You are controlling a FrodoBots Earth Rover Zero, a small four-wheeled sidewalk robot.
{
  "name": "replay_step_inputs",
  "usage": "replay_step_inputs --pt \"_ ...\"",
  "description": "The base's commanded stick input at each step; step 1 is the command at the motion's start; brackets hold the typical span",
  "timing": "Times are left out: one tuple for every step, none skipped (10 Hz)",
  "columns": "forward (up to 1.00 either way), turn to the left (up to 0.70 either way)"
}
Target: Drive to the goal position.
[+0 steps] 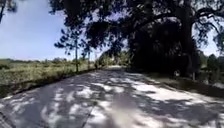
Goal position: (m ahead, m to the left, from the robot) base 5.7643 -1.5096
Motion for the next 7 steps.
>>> replay_step_inputs --pt "0.85 0.0" --pt "0.85 0.0" --pt "0.85 0.0" --pt "0.85 0.0" --pt "0.85 0.0" --pt "0.85 0.0" --pt "0.85 0.0"
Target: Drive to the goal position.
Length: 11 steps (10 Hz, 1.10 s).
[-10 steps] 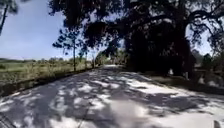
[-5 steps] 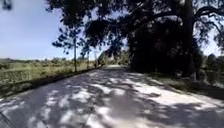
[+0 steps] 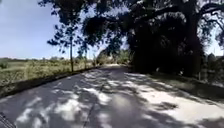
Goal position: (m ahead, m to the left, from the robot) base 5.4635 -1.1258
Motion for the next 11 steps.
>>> replay_step_inputs --pt "0.85 0.0" --pt "0.85 0.0" --pt "0.85 0.0" --pt "0.85 0.0" --pt "0.85 0.0" --pt "0.85 0.0" --pt "0.85 0.0" --pt "0.85 0.0" --pt "0.85 0.0" --pt "0.85 0.0" --pt "0.85 0.0"
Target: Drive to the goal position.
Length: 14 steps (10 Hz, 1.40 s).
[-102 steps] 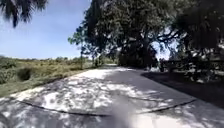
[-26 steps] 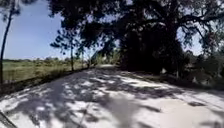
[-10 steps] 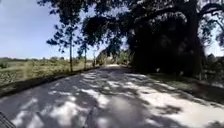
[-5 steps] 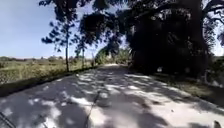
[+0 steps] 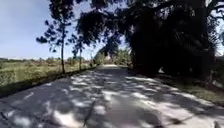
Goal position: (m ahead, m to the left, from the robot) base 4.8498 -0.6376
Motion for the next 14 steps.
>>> replay_step_inputs --pt "0.85 0.0" --pt "0.85 0.0" --pt "0.85 0.0" --pt "0.85 0.0" --pt "0.85 0.0" --pt "0.85 0.0" --pt "0.85 0.0" --pt "0.85 0.0" --pt "0.85 0.0" --pt "0.85 0.0" --pt "0.85 0.0" --pt "0.85 0.0" --pt "0.85 0.0" --pt "0.85 0.0"
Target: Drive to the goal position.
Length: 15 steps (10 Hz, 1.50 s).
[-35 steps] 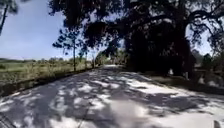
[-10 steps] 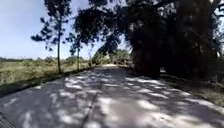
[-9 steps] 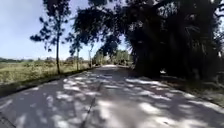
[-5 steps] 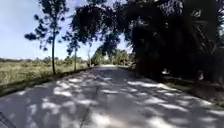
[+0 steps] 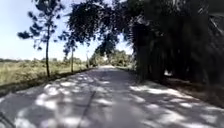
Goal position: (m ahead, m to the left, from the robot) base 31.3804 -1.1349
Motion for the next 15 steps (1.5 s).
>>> replay_step_inputs --pt "0.85 0.0" --pt "0.85 0.0" --pt "0.85 0.0" --pt "0.85 0.0" --pt "0.85 0.0" --pt "0.85 0.0" --pt "0.85 0.0" --pt "0.85 0.0" --pt "0.85 0.0" --pt "0.85 0.0" --pt "0.85 0.0" --pt "0.85 0.0" --pt "0.85 0.0" --pt "0.85 0.0" --pt "0.85 0.0"
